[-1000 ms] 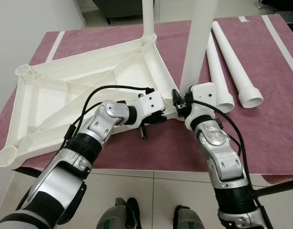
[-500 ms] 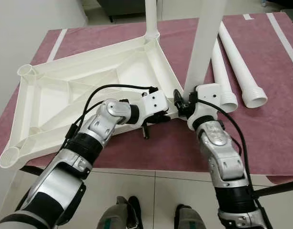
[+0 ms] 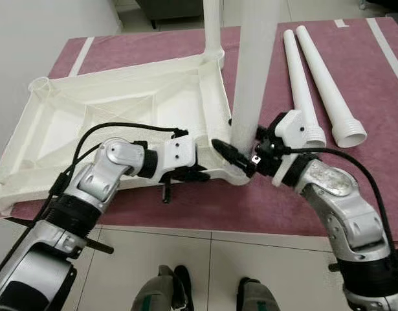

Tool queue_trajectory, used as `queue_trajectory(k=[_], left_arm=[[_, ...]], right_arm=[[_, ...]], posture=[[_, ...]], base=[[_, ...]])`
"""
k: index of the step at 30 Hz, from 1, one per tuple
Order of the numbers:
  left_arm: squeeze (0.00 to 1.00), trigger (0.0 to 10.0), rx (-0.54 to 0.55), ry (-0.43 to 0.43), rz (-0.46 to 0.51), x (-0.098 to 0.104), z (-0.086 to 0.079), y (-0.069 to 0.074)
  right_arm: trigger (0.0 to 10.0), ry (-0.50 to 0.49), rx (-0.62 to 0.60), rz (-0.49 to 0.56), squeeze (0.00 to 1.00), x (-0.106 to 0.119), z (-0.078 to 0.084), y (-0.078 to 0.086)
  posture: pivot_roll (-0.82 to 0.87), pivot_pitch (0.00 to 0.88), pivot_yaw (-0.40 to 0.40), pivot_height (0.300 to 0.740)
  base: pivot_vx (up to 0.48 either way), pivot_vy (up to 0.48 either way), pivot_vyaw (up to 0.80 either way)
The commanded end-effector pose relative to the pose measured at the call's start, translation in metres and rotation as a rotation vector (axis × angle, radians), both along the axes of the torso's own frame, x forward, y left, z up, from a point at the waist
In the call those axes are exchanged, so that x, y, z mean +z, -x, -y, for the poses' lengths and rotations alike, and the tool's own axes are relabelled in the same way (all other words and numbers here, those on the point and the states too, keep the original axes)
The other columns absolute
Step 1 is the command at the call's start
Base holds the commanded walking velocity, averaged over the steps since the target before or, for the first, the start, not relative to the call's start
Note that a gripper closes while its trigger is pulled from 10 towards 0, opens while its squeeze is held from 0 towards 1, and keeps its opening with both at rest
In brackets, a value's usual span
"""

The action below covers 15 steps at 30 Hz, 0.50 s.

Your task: Building children table

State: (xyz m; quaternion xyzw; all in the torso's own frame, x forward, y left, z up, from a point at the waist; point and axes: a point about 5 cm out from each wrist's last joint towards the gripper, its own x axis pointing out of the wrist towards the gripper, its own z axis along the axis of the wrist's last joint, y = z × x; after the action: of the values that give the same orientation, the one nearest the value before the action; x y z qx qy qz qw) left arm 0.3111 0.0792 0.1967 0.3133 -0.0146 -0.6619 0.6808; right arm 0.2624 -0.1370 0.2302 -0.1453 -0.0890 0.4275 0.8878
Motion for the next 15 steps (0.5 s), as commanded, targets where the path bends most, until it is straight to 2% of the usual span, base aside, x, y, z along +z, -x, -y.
queue_trajectory(k=[1,2,3,4,10,12,15], left_arm=[[0.0,10.0,-0.025,0.052,0.112,0.024,-0.005,0.001],[0.0,10.0,-0.025,0.052,0.112,0.024,-0.005,0.001],[0.0,10.0,-0.019,0.054,0.114,0.025,-0.006,0.0],[0.0,10.0,-0.016,0.055,0.115,0.026,-0.006,-0.001],[0.0,10.0,-0.01,0.074,0.114,0.027,-0.003,0.0],[0.0,10.0,-0.014,0.094,0.105,0.026,0.004,0.001],[0.0,10.0,-0.009,0.105,0.103,0.026,0.008,0.001]], right_arm=[[8.5,0.011,0.077,-0.023,0.0,-0.004,-0.007,0.008],[8.5,0.011,0.077,-0.023,0.0,-0.004,-0.007,0.008],[2.6,0.01,0.091,-0.033,0.0,-0.005,-0.008,0.009],[0.0,0.008,0.101,-0.042,0.0,-0.007,-0.009,0.01],[0.0,-0.028,0.109,-0.081,0.0,-0.012,-0.01,0.012],[0.0,-0.032,0.022,-0.1,0.0,-0.019,-0.01,0.005],[0.0,-0.018,-0.035,-0.104,0.0,-0.024,-0.009,0.001]], posture=[[-0.04,0.175,0.172,0.74],[-0.04,0.175,0.172,0.74],[-0.04,0.174,0.171,0.74],[-0.04,0.173,0.171,0.74],[-0.05,0.172,0.173,0.74],[-0.05,0.172,0.174,0.74],[-0.05,0.172,0.174,0.74]], base=[[0.0,0.0,0.0],[0.0,0.0,0.0],[0.0,0.0,0.0],[0.0,0.0,0.0],[0.0,0.0,0.0],[0.0,0.0,0.0],[0.0,0.0,0.0]])
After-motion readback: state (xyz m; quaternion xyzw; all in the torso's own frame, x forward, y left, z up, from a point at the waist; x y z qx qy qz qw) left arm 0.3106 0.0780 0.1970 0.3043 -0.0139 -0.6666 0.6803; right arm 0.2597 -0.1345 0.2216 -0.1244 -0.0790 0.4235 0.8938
